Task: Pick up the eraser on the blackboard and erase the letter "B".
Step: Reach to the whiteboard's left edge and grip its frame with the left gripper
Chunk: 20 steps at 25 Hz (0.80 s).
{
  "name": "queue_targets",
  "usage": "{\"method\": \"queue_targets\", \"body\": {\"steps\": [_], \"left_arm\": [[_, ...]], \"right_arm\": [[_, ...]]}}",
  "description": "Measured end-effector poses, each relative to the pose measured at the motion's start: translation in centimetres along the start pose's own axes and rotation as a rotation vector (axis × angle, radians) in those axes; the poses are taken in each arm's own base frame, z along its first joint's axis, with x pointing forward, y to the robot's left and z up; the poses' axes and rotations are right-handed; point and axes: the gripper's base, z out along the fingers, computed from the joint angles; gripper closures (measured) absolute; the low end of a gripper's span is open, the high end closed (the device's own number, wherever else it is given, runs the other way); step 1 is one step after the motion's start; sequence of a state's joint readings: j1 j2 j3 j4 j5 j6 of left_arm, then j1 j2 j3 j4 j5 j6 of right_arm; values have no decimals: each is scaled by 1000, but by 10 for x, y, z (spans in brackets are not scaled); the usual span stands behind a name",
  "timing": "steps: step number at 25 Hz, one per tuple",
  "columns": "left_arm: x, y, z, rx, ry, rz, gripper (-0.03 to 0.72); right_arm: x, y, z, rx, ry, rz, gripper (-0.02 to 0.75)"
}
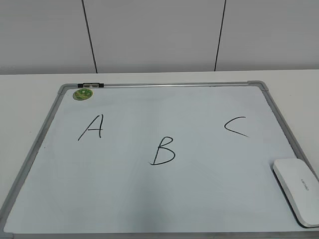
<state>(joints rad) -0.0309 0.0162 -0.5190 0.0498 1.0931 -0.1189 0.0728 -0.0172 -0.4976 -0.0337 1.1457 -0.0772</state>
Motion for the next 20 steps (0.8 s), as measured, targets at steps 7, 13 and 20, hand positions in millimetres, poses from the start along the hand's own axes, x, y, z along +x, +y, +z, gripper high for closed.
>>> {"method": "queue_targets", "body": {"steps": [7,13,20], "left_arm": [[0,0,0,0,0,0,448],[0,0,0,-2,0,1,449],[-8,1,-4,-14,-41,9,447]], "right_arm": [[0,0,0,0,0,0,227],[0,0,0,0,0,0,227],[0,0,0,0,0,0,227]]}}
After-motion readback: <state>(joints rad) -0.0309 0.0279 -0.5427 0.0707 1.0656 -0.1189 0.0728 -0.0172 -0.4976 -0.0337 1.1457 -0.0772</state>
